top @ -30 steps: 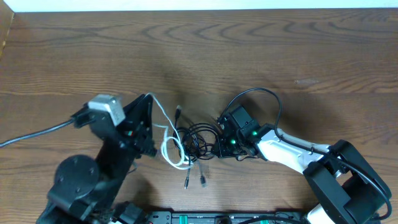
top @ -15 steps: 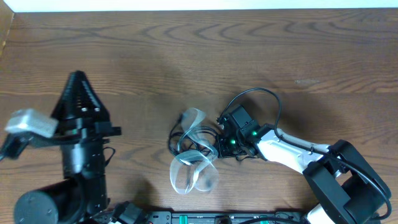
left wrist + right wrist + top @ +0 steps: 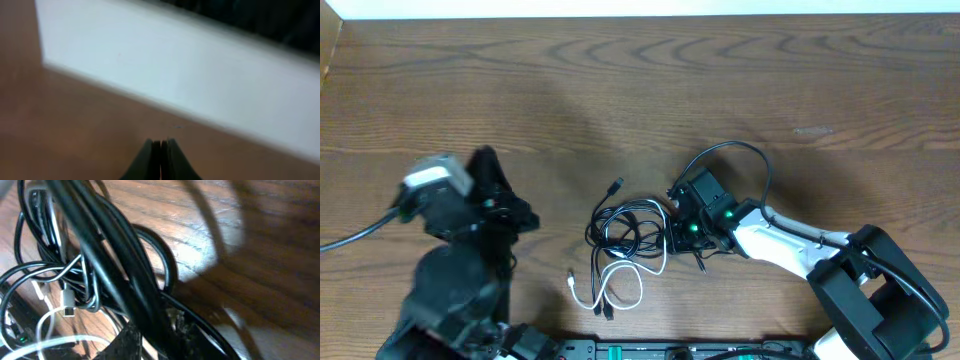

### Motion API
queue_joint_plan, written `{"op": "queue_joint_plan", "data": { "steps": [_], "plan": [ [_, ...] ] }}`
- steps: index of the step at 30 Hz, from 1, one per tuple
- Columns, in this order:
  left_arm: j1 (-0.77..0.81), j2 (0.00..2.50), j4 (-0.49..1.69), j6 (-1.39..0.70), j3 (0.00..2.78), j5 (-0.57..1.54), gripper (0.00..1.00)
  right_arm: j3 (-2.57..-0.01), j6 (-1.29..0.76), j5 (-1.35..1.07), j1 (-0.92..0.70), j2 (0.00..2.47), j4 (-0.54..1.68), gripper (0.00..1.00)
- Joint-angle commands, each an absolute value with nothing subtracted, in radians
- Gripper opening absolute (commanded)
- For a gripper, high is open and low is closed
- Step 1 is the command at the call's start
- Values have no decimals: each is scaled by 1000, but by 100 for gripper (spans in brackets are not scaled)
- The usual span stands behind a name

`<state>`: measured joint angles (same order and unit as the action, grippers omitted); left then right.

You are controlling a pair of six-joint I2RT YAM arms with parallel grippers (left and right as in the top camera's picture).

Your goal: Untangle cables

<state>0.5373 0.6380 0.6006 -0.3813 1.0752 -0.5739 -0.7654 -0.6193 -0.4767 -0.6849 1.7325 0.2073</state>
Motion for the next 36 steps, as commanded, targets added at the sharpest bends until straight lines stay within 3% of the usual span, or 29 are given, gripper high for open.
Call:
{"op": "queue_joint_plan", "data": {
  "steps": [1, 6, 9, 11, 13, 14, 17, 27, 36],
  "plan": [
    [533, 683, 756, -576, 1080, -587, 7, -715, -585, -462, -680, 1788, 253, 27],
    [533, 799, 939, -678, 1051, -506, 10, -748, -567, -555, -682, 1683, 279, 34],
    [533, 891, 965, -670, 1049, -405, 17, -769, -540, -553, -682, 1572, 342, 36],
    [533, 973, 965, -646, 1049, -328, 29, -784, -513, -550, -682, 1473, 373, 38],
    [533, 1049, 965, -643, 1049, -268, 34, -785, -511, -528, -682, 1401, 379, 41],
    [533, 1124, 965, -620, 1049, -207, 40, -785, -511, -478, -682, 1332, 379, 48],
    [533, 1225, 964, -579, 1049, -128, 62, -785, -511, -404, -682, 1280, 381, 52],
    [433, 1477, 983, -440, 1049, 101, 64, -783, -546, -373, -682, 1386, 348, 52],
    [245, 1498, 992, -262, 1014, 355, 64, -783, -630, -460, -682, 1537, 196, 41]
  ]
}}
